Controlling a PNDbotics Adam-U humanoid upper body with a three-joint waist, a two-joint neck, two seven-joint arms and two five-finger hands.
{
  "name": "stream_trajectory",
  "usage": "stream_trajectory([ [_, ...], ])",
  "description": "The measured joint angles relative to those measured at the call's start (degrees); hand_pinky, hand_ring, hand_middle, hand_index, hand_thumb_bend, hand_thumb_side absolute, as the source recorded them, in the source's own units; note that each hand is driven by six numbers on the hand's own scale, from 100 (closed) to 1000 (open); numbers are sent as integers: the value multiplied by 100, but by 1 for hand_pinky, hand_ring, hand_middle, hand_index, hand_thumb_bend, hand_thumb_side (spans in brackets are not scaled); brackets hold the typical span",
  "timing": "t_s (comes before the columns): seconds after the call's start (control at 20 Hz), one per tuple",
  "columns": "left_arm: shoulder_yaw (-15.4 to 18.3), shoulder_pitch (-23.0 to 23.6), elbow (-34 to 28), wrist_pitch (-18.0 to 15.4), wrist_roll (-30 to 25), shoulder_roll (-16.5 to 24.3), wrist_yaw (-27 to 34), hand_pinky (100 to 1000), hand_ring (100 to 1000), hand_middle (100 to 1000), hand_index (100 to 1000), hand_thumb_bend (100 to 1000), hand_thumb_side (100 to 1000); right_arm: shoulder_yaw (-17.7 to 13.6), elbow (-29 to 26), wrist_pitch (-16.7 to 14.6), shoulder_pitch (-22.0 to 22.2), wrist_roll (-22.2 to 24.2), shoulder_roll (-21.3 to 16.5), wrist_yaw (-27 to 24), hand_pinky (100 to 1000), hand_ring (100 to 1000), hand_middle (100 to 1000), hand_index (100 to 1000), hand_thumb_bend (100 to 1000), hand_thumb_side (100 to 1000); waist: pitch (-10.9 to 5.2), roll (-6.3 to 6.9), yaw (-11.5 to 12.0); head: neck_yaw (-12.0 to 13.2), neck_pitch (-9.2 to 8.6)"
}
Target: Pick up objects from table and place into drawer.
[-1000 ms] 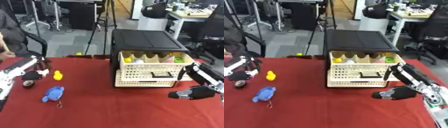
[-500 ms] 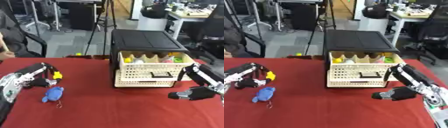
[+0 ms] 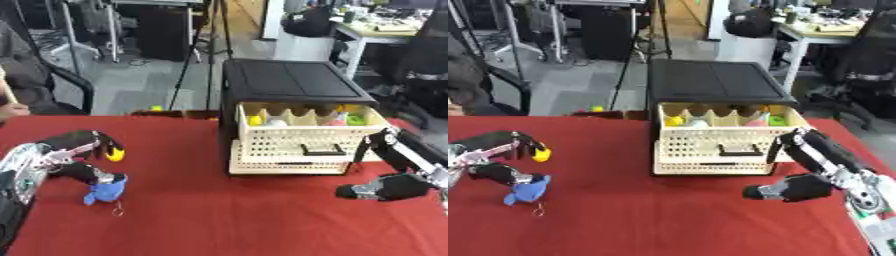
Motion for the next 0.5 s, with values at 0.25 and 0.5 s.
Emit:
stream_trajectory([
  [0.25, 114, -2, 51, -293, -38, -54, -482, 540, 614, 673, 863, 577, 833, 1, 22, -15, -1, 15, 33, 0, 111, 100, 100, 529, 914, 609, 5, -13, -10, 0, 0],
  [0.5, 193, 2, 155, -371, 268, -126, -962, 537, 609, 664, 863, 545, 837, 2, 24, -20, -5, 20, 43, 0, 112, 100, 100, 529, 915, 606, 39, -26, -23, -3, -1],
])
